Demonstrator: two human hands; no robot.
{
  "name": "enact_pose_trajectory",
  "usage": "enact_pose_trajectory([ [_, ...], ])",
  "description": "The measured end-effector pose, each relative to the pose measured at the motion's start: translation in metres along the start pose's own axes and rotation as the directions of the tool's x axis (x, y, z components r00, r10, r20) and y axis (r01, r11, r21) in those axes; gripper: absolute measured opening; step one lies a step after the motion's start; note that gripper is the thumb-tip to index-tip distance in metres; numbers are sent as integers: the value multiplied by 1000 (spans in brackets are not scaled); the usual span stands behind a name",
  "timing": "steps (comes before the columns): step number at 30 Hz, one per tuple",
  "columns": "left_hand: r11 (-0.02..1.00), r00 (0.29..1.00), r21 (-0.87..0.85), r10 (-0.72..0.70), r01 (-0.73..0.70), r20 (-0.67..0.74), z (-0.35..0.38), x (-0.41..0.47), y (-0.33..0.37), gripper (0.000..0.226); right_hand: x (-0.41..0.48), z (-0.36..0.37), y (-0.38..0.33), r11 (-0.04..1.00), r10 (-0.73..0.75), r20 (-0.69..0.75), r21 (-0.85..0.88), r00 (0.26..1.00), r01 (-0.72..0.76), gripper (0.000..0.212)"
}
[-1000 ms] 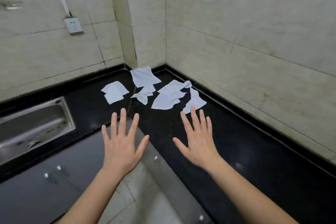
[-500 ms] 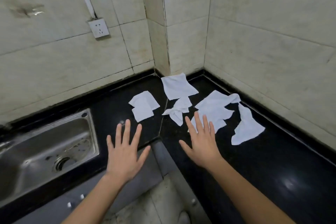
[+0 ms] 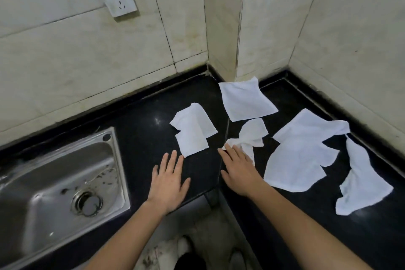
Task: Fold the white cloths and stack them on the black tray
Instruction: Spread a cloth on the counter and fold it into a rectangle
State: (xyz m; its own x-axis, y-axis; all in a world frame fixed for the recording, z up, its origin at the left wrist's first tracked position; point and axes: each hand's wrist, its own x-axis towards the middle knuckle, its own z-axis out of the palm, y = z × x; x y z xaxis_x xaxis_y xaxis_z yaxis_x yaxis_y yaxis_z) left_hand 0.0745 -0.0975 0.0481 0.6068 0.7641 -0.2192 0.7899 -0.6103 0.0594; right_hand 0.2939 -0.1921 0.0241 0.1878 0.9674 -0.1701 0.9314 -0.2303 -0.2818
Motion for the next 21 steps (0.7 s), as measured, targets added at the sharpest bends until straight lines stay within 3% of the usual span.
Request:
enact_pose_trajectory([
  [10,953,931,-40,301,-299,207,49,135,-64,64,95,60,-25,981,137,127,122,982,-153,67],
  [12,931,920,-83,364,-355,144,60,149,-82,55,112,73,-36,971,179,135,133,975,-197,69],
  [15,901,907,-99,420,-421,-31,76,152,-104,28,126,87,-50,974,213,-5,75,977,-212,54],
  [19,905,933,-230,346,-359,-98,87,138,-129,21,130,89,-71,965,258,-78,71,963,-253,15],
  [21,904,948,-286,305,-319,-92,89,131,-138,20,128,87,-77,955,277,-51,122,960,-269,16],
])
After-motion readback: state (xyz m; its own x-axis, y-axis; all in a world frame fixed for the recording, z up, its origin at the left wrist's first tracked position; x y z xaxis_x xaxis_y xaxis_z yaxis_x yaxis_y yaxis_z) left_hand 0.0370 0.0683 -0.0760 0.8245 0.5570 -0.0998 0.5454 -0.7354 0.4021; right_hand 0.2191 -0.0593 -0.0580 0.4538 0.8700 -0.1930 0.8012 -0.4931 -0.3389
